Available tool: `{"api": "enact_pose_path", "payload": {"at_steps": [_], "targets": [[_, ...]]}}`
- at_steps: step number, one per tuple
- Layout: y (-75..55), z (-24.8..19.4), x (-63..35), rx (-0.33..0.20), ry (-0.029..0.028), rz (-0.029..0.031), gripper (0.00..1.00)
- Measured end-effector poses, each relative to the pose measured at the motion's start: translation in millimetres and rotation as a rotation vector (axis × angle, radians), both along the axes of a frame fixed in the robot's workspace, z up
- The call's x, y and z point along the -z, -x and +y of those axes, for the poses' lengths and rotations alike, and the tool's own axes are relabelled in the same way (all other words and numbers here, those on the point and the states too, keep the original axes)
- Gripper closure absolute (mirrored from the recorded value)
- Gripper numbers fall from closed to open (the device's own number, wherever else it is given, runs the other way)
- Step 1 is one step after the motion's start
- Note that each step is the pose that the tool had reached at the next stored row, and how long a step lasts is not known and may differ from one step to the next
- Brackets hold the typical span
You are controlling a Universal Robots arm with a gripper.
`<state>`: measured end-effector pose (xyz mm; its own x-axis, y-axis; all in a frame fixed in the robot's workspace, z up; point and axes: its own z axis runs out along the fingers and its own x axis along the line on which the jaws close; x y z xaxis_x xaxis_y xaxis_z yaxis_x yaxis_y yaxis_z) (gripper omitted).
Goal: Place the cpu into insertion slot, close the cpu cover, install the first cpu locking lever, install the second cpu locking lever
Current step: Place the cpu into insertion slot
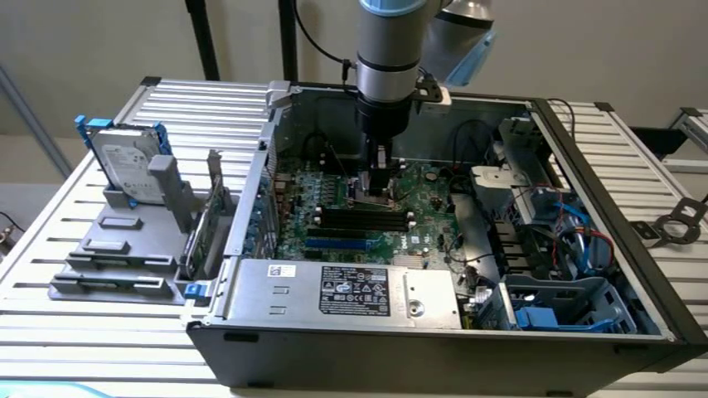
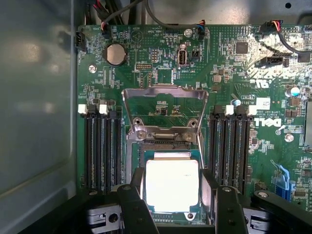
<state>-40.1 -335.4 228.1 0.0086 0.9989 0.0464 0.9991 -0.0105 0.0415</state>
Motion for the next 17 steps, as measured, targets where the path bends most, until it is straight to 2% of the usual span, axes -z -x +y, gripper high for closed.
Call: {"api": "enact_pose_path", "payload": {"at_steps": [6,17], "targets": [[0.1,0.0,2.8,0.020,-0.0001,-0.0001,0.45],[1.2,0.0,15.9,0.035,0.0000,-0.0001,0.45]]}}
